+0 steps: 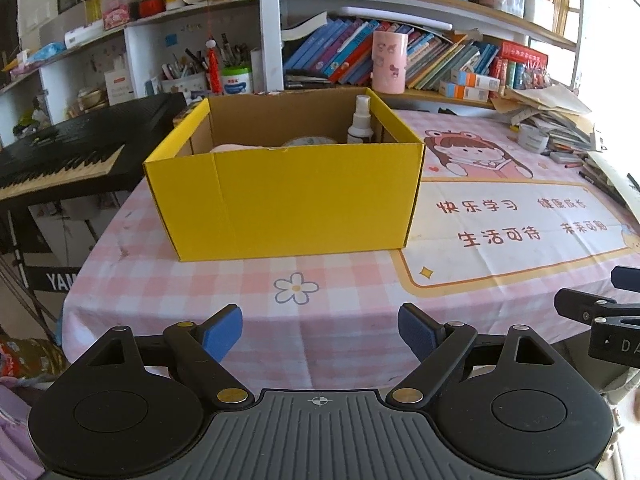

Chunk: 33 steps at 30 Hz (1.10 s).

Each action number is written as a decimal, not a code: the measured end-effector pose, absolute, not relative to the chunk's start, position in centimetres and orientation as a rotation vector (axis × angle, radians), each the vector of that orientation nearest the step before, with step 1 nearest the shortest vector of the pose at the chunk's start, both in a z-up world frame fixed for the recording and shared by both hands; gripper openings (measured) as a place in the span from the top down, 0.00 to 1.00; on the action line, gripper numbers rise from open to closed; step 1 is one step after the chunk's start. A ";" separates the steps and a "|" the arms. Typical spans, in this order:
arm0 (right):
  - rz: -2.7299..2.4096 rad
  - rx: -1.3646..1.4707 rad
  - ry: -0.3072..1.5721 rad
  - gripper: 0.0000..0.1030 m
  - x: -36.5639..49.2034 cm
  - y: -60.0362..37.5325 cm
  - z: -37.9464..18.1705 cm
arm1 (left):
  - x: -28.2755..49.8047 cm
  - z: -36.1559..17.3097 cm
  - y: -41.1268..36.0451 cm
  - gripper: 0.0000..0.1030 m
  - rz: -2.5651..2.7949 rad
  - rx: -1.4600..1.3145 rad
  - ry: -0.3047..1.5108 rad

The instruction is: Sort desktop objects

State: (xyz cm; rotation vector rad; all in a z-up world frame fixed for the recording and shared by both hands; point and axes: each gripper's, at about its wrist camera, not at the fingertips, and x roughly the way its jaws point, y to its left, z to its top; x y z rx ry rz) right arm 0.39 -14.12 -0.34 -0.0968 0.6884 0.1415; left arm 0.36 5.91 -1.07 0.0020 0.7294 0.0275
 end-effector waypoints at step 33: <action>0.136 -0.076 0.749 0.09 1.3 -15.5 -1.1 | 1.0 -1.7 3.7 0.02 -0.027 0.064 0.793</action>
